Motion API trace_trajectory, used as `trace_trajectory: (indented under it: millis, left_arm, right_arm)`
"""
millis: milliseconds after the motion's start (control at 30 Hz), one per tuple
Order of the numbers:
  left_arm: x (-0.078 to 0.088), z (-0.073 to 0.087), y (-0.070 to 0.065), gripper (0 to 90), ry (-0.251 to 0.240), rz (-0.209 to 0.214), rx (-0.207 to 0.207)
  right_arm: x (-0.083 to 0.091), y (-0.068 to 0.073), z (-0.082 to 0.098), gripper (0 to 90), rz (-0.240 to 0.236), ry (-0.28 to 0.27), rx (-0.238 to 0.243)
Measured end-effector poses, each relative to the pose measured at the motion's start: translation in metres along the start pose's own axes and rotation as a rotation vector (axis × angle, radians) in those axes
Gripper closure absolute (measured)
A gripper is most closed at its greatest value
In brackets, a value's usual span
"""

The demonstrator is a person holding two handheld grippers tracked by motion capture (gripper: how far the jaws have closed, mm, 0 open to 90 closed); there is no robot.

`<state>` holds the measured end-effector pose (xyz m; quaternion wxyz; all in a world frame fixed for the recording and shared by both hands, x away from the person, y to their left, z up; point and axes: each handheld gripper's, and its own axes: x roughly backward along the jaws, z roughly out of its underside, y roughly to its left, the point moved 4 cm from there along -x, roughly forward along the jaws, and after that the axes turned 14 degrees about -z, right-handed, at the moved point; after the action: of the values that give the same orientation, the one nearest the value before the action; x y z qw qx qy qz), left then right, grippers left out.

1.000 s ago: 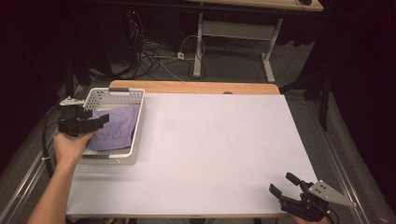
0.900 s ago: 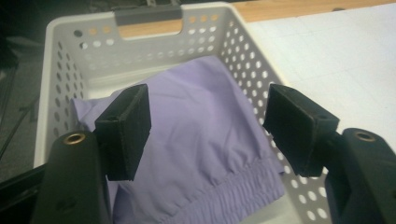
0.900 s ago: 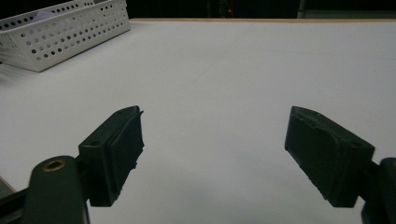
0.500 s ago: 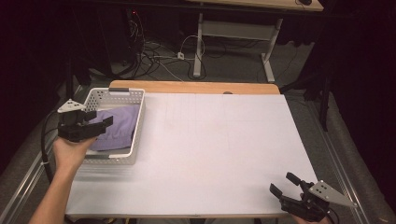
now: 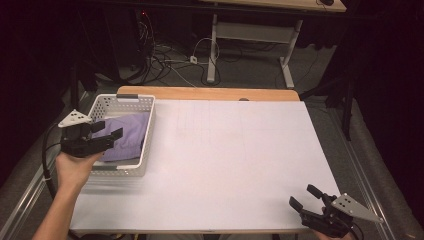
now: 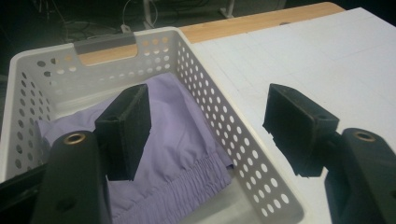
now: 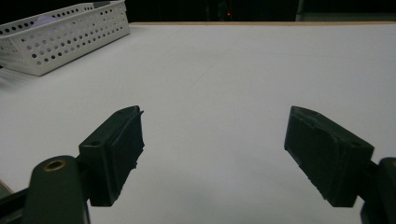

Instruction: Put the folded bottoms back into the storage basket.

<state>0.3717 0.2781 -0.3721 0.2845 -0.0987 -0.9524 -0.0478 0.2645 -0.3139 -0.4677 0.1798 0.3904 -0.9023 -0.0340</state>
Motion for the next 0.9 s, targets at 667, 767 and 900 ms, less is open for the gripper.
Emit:
trace_trajectory:
  millis: [667,767,900]
  left_arm:
    - [0.010,0.011,-0.003,30.7,-0.023,0.032,0.016]
    - [0.012,0.012,-0.004,30.6,-0.026,0.036,0.017]
    - [0.014,0.014,-0.005,30.7,-0.031,0.042,0.018]
  right_arm:
    - [0.001,-0.001,0.000,20.6,0.001,-0.005,0.001]
    - [0.001,-0.001,0.000,20.6,0.001,-0.005,0.000]
    - [0.001,-0.001,0.000,20.6,0.001,-0.004,0.001]
